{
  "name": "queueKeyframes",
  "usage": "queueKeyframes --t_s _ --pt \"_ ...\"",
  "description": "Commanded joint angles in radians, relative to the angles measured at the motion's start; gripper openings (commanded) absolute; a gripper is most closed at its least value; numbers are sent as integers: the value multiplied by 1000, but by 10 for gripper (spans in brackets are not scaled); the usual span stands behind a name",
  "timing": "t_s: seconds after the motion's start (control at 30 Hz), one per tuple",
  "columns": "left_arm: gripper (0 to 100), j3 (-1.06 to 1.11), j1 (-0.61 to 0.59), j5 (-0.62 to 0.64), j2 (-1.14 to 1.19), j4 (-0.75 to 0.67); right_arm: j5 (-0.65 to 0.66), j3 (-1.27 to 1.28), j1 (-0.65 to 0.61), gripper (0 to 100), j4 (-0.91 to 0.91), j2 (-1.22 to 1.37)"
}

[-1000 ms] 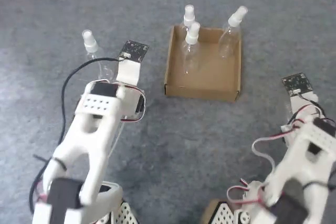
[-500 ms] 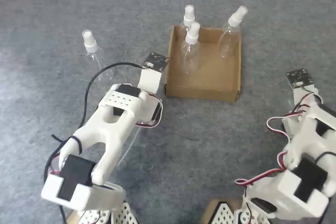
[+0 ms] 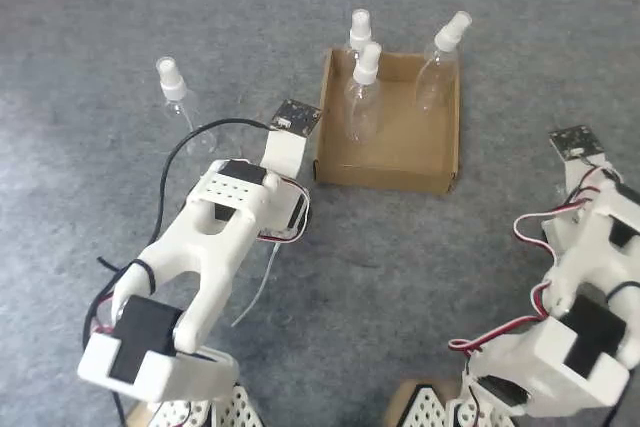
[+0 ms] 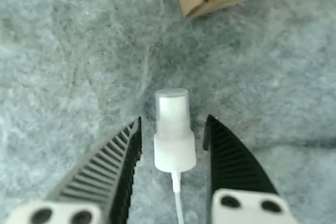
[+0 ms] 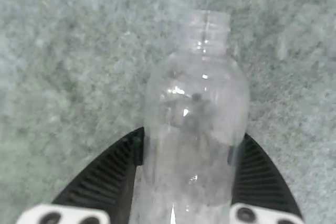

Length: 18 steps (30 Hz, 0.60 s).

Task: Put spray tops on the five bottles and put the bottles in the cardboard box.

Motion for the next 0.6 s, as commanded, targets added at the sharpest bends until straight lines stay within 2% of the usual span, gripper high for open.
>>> queueKeyframes --t_s 0.0,0.3,0.57 --pt "187 -15 0 -3 -5 -8 -2 -106 -27 214 74 -15" --pt "187 -5 2 -35 -3 -28 0 -127 -27 214 171 -15" --pt "189 -36 3 -35 71 -20 0 -101 -25 216 174 -13"
